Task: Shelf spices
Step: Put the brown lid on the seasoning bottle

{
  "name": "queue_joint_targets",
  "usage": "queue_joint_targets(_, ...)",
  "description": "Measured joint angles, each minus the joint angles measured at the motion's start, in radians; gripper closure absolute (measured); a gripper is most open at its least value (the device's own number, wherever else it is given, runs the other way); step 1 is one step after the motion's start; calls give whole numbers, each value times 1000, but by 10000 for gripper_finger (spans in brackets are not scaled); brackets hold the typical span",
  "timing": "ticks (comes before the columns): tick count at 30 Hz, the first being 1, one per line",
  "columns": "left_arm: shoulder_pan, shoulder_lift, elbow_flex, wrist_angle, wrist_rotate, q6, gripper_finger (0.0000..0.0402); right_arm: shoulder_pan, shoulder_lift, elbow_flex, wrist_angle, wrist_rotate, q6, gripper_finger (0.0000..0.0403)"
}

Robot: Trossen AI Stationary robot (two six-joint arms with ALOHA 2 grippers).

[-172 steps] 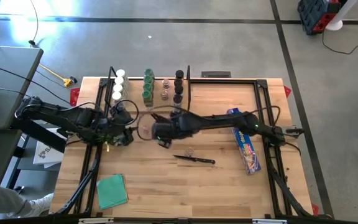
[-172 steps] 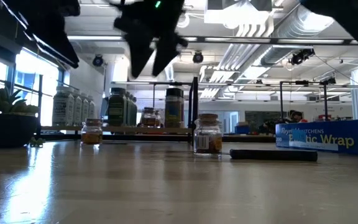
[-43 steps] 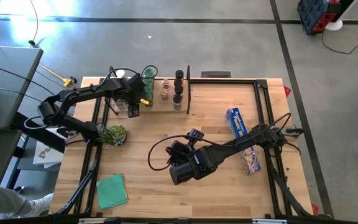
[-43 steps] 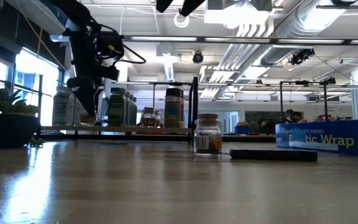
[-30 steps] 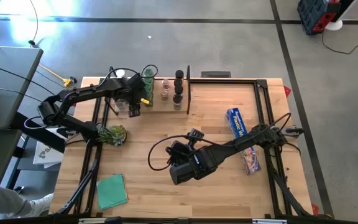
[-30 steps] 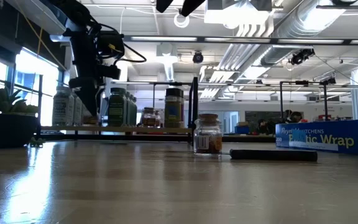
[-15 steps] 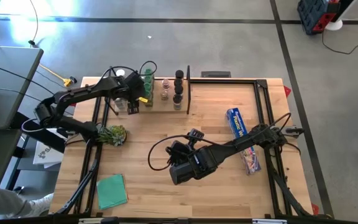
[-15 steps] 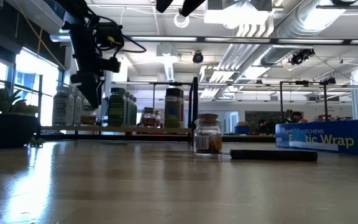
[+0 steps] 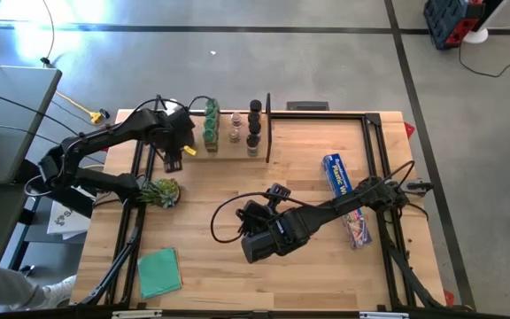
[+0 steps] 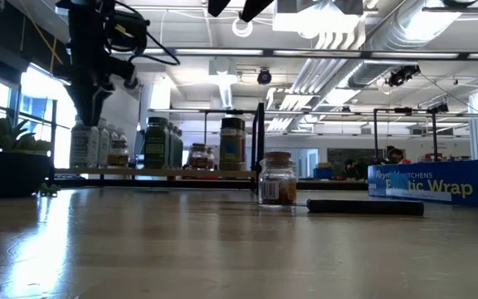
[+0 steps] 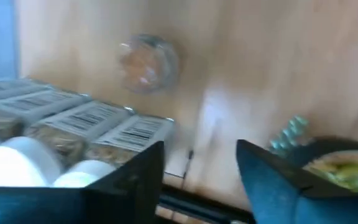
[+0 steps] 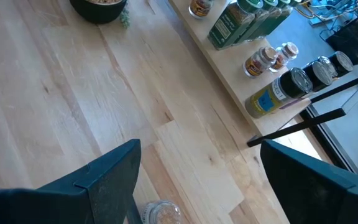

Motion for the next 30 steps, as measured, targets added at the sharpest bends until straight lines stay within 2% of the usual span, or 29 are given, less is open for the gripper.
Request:
queue_joint_targets(7,4,29,-10,43,72,28,365,0,0,0,1,0,0,77)
queue_joint_targets(9,10,49,-11,58,73,22,392,0,0,0,1,0,0,77)
queue_joint_targets(13,11,93,-11,88,46,18,389,0,0,0,1,0,0,77)
queue_joint_targets(21,12,184,-12,133,-71,60,400,0,0,0,1,0,0,77)
queue_joint_targets(30,66,200,-12,227,-132,71,401,0,0,0,1,0,0,77)
